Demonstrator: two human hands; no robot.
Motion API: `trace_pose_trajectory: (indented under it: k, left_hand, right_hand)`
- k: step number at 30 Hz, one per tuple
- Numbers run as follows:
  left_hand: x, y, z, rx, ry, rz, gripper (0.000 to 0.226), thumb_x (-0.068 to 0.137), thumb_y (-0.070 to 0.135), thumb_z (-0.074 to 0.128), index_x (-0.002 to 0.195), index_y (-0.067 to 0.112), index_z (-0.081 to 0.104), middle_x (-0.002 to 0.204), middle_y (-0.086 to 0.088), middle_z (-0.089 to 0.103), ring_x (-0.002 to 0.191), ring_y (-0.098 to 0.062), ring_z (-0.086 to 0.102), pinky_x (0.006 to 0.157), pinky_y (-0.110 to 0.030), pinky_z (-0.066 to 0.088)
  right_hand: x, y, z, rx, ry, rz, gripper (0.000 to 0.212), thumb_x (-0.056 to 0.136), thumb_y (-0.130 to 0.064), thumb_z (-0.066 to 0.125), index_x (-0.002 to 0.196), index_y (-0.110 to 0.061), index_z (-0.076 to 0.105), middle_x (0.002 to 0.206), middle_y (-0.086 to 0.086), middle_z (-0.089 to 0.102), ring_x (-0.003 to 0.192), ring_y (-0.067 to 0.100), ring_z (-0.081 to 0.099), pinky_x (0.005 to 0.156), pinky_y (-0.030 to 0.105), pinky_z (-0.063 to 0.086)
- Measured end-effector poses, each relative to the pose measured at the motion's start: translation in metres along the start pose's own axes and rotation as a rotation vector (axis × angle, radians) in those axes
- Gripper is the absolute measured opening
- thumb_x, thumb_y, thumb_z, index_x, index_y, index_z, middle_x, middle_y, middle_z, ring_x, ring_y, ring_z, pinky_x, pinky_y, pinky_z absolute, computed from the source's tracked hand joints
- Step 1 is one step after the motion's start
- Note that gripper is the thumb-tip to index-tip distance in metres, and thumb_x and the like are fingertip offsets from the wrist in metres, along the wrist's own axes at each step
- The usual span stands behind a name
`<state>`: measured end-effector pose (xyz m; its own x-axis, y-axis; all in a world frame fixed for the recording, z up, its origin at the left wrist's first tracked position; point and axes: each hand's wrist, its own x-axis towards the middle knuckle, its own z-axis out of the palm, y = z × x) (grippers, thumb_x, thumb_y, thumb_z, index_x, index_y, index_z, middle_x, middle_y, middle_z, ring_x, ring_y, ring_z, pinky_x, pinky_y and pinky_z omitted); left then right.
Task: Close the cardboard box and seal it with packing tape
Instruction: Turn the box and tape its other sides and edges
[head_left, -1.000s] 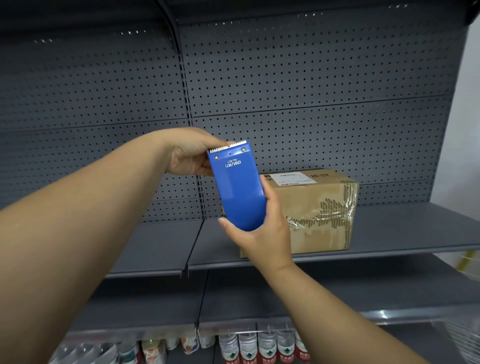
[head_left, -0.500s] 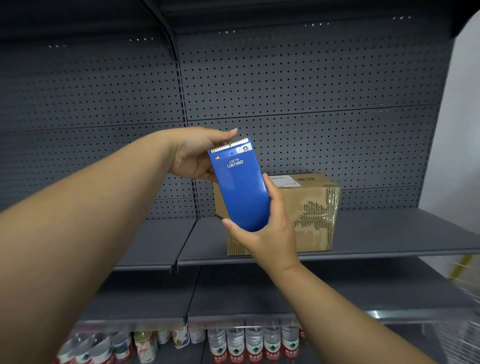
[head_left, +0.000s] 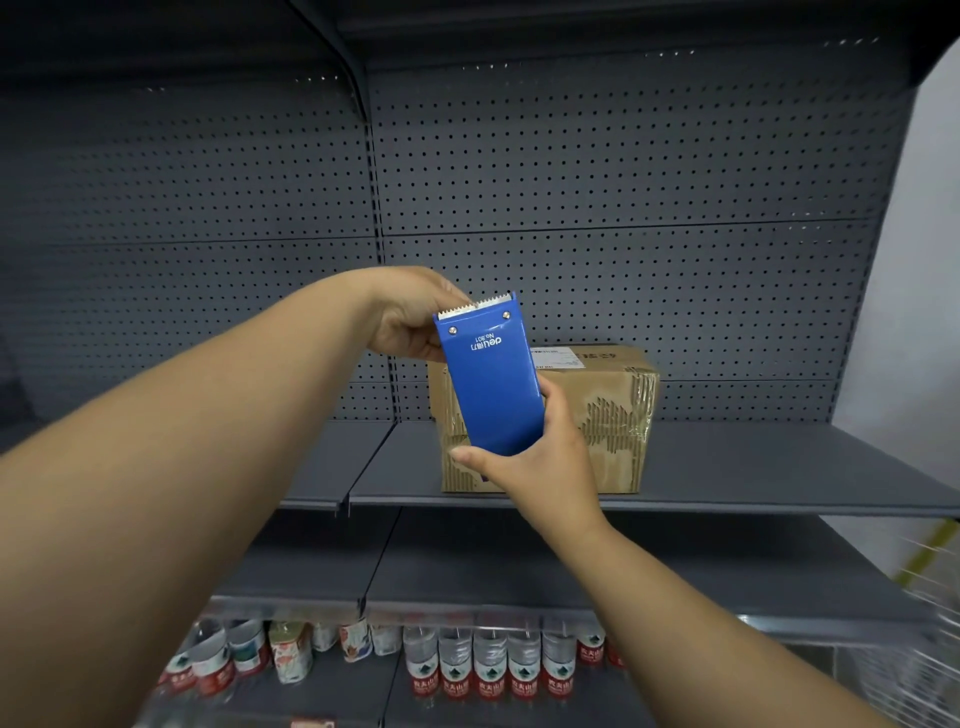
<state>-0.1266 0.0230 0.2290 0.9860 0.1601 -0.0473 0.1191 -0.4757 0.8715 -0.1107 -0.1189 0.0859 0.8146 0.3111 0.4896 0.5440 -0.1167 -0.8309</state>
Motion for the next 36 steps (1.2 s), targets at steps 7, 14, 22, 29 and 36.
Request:
trace_pose_trajectory:
  k: [7,14,22,29,36]
  left_hand:
    - [0.000,-0.016,0.016,-0.027,0.039,0.048,0.021,0.092,0.025,0.056,0.086,0.008,0.066,0.065,0.001,0.066,0.056,-0.007,0.060,0.052,-0.016,0.050]
    - [0.002,-0.034,0.026,-0.056,-0.051,0.001,0.039,0.094,0.038,0.048,0.109,0.003,0.060,0.100,-0.008,0.068,0.093,-0.020,0.065,0.089,-0.030,0.050]
    - [0.002,-0.049,0.042,-0.052,-0.040,-0.026,0.031,0.094,0.038,0.049,0.091,0.011,0.064,0.091,-0.003,0.065,0.088,-0.017,0.059,0.095,-0.033,0.046]
    - [0.006,-0.055,0.046,-0.076,-0.051,-0.053,0.044,0.084,0.051,0.057,0.102,0.012,0.065,0.091,0.001,0.066,0.083,-0.015,0.057,0.081,-0.027,0.046]
    - [0.003,-0.055,0.048,-0.036,-0.035,-0.049,0.029,0.083,0.044,0.061,0.092,0.017,0.066,0.097,0.000,0.065,0.094,-0.018,0.055,0.099,-0.035,0.041]
  right_hand:
    - [0.000,0.009,-0.003,-0.066,-0.050,0.165,0.060,0.059,-0.038,0.085,0.105,-0.023,0.050,0.097,-0.010,0.061,0.090,0.013,0.061,0.063,0.023,0.047]
    - [-0.011,0.032,0.001,-0.138,-0.025,0.237,0.060,0.055,-0.044,0.084,0.102,-0.023,0.052,0.093,-0.005,0.066,0.083,0.017,0.066,0.060,0.028,0.049]
    - [-0.032,0.037,-0.005,-0.180,-0.039,0.265,0.058,0.061,-0.041,0.083,0.105,-0.021,0.051,0.098,-0.007,0.061,0.088,0.015,0.060,0.064,0.028,0.049]
    - [-0.042,0.039,-0.006,-0.202,-0.046,0.269,0.060,0.061,-0.045,0.082,0.106,-0.020,0.050,0.102,-0.006,0.061,0.090,0.014,0.057,0.058,0.022,0.043]
    - [-0.050,0.037,-0.012,-0.208,-0.049,0.257,0.060,0.063,-0.046,0.081,0.106,-0.021,0.048,0.101,-0.007,0.058,0.089,0.012,0.056,0.056,0.018,0.042]
